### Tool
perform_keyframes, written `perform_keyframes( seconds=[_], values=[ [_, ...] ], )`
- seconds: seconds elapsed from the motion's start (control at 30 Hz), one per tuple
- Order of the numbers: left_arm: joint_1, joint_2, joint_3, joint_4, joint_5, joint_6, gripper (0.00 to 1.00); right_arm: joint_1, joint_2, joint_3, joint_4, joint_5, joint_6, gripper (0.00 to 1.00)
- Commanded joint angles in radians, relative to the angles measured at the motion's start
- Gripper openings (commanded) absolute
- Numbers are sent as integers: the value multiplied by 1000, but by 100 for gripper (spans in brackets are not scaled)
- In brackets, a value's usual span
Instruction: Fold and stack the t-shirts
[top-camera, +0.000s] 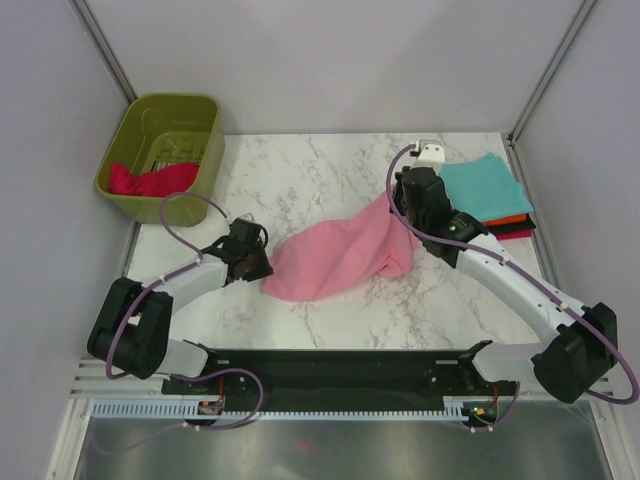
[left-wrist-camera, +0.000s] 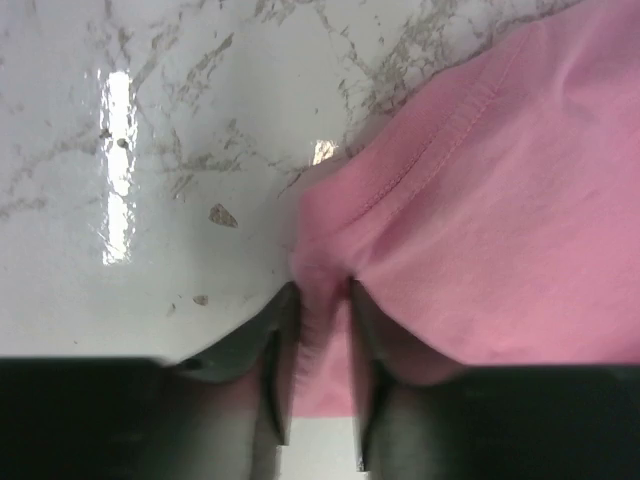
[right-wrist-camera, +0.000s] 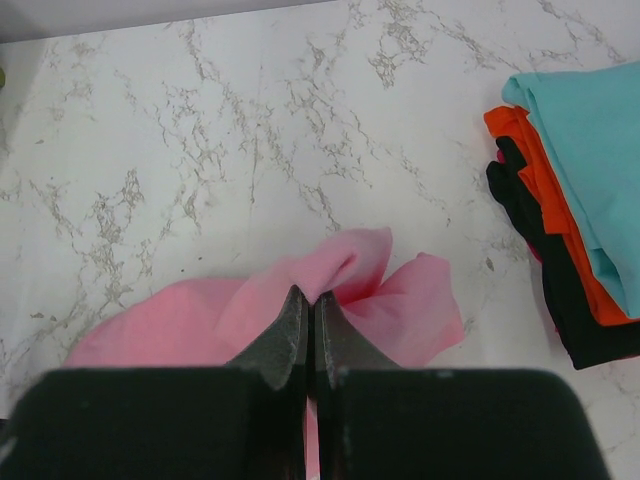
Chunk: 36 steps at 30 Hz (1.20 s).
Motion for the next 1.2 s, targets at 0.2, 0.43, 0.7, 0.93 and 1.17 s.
perform_keyframes(
  seconds=[0.2,0.43,0.7,0.93,1.17],
  values=[
    [13,-102,-5,53,92,8,2,-1,-68,-20,43,-1,8,0],
    [11,-392,4,-8,75,-15,2,-1,-119,-28,35,10,-4,0],
    [11,-786,125,-206,7,-1,2,-1,-312,-61,22,-8,-12,0],
    [11,-941,297,-324,-70,-10,2,-1,-407,-48,5,-90,-5,0],
    [13,-1042,412,-375,-61,-19,2,-1,-479,40,-78,-205,-1,0]
  ],
)
